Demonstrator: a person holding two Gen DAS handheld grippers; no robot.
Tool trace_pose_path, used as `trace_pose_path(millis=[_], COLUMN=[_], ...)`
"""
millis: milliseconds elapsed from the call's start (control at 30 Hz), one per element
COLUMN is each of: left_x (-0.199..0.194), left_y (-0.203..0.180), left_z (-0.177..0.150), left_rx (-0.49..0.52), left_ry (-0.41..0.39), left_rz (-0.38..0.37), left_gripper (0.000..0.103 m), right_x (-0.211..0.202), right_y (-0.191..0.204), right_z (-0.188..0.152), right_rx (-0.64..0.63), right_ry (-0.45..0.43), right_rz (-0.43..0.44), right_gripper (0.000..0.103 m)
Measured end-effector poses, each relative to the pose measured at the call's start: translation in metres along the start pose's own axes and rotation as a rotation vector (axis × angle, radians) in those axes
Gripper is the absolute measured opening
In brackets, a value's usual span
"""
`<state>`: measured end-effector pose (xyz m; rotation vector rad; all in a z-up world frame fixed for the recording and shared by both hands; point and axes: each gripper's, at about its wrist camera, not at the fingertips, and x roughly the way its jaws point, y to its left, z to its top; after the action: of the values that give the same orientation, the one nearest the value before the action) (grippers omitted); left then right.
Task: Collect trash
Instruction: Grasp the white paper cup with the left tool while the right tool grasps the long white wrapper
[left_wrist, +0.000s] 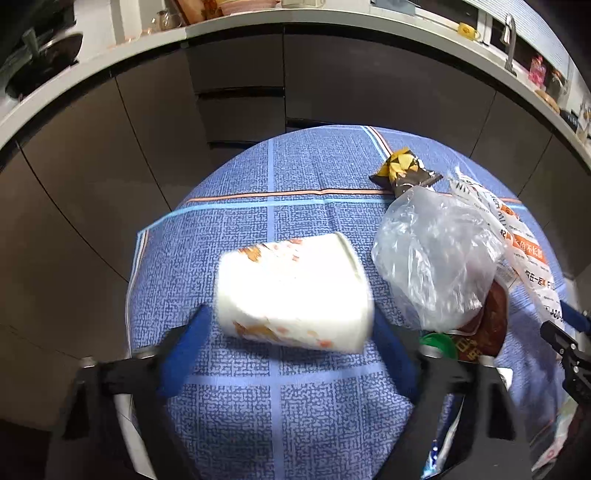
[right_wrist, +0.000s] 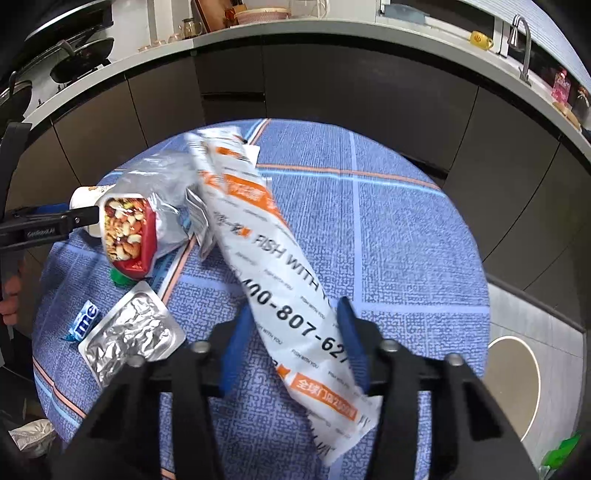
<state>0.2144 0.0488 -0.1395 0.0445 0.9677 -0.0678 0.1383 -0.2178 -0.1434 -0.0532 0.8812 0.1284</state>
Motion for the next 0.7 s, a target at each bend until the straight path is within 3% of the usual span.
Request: trace_pose_path(millis=[33,133,433,700], left_x=[-0.002,-0.008,-0.033,-0.078], left_y=[0.004,0.012,0.015,0.005], left_z=[0.0,0.0,-0.004,-0.005], left_rx=[-0.022,-0.053,-0.074,-0.053], left_ry=[0.001,-0.014,-0.056,-0.129], left_rz=[-0.02,-0.03,-0.035,-0.116], left_gripper=[0.076,0.076,0.076,0.075], right_x=[-0.004,-0.015,-0.057,-0.095], right_y=[0.001,0.001,0.006,0.003], right_z=[0.001,0.005,0.012,0.014], right_rx=[-0.001,0.004,0.012,0.041], right_ry=[-0.006,-0.024,-0.107,-0.184], right_rz=[0.006,0.021,0.06,0.067], right_gripper=[0.024,0.011,0.006,0.006])
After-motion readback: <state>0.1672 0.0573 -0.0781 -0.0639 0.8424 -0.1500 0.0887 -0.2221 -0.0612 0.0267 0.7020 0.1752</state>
